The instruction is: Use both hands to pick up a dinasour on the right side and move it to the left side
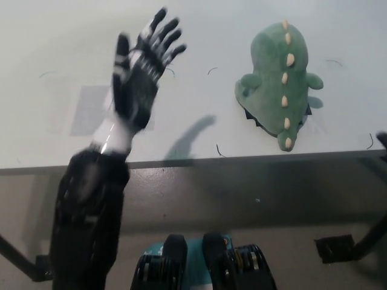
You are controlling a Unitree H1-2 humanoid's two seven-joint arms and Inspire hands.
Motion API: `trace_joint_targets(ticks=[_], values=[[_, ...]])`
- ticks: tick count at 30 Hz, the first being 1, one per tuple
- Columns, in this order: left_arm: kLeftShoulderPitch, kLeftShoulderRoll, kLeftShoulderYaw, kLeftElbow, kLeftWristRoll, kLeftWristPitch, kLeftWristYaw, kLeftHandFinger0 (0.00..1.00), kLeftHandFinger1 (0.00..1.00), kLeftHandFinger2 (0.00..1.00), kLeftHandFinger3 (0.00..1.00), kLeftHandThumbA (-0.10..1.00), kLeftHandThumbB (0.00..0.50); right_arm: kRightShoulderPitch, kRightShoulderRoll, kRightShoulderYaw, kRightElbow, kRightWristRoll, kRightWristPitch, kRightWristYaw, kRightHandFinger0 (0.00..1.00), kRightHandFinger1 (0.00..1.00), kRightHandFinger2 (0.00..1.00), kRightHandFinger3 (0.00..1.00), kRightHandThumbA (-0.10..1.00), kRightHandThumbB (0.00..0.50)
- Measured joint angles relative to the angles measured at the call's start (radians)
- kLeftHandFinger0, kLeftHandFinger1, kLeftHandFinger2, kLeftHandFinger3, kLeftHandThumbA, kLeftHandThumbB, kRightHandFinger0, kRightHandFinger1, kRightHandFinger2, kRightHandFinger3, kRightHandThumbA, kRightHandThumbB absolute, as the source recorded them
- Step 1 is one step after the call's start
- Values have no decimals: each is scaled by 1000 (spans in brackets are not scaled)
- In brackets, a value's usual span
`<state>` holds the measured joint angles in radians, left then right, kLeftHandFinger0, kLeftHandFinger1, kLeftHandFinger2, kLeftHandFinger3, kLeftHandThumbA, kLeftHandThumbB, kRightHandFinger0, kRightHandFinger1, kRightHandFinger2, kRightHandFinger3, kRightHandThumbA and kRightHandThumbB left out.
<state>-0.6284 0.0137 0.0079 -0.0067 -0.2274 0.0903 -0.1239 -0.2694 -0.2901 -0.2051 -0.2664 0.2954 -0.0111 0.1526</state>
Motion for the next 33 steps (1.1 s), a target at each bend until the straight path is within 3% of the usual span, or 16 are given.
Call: trace_joint_targets(ticks=[3, 8, 10, 13, 14, 16, 27, 32, 33], values=[[-62, -3, 1, 83, 14, -21, 5, 1000, 1000, 1000, 1000, 1000, 332, -52, 0, 1, 25, -10, 24, -10, 1000, 1000, 1000, 1000, 996, 207], [-125, -8, 0, 191, 38, -46, 17, 1000, 1000, 1000, 1000, 1000, 355, -111, -7, 9, 102, -32, 33, -12, 1000, 1000, 1000, 1000, 1000, 88], [-147, -10, -3, 227, 53, -54, 20, 1000, 1000, 1000, 1000, 1000, 395, -131, -13, 13, 133, -41, 33, -12, 1000, 1000, 1000, 1000, 1000, 51], [-187, -9, -15, 296, 86, -73, 24, 1000, 1000, 1000, 1000, 1000, 398, -172, -24, 15, 171, -51, 48, -13, 1000, 1000, 1000, 1000, 1000, 45], [-197, -11, -16, 311, 92, -76, 25, 1000, 1000, 1000, 1000, 1000, 362, -184, -26, 15, 179, -54, 53, -13, 1000, 1000, 1000, 1000, 1000, 35], [-210, -16, -17, 328, 100, -81, 27, 1000, 1000, 1000, 1000, 1000, 395, -202, -30, 16, 187, -63, 62, -13, 1000, 1000, 1000, 1000, 1000, 26], [-364, -79, 2, 642, 103, -115, 56, 1000, 1000, 1000, 1000, 1000, 327, -338, -33, 55, 402, -111, 67, -15, 1000, 1000, 1000, 1000, 1000, 0], [-435, -99, 3, 788, 108, -156, 73, 1000, 1000, 1000, 1000, 1000, 371, -388, -30, 67, 513, -128, 63, -15, 1000, 1000, 1000, 1000, 1000, 4], [-442, -102, 3, 813, 109, -161, 74, 1000, 1000, 1000, 1000, 1000, 381, -394, -31, 68, 531, -129, 62, -14, 1000, 1000, 1000, 1000, 1000, 39]])
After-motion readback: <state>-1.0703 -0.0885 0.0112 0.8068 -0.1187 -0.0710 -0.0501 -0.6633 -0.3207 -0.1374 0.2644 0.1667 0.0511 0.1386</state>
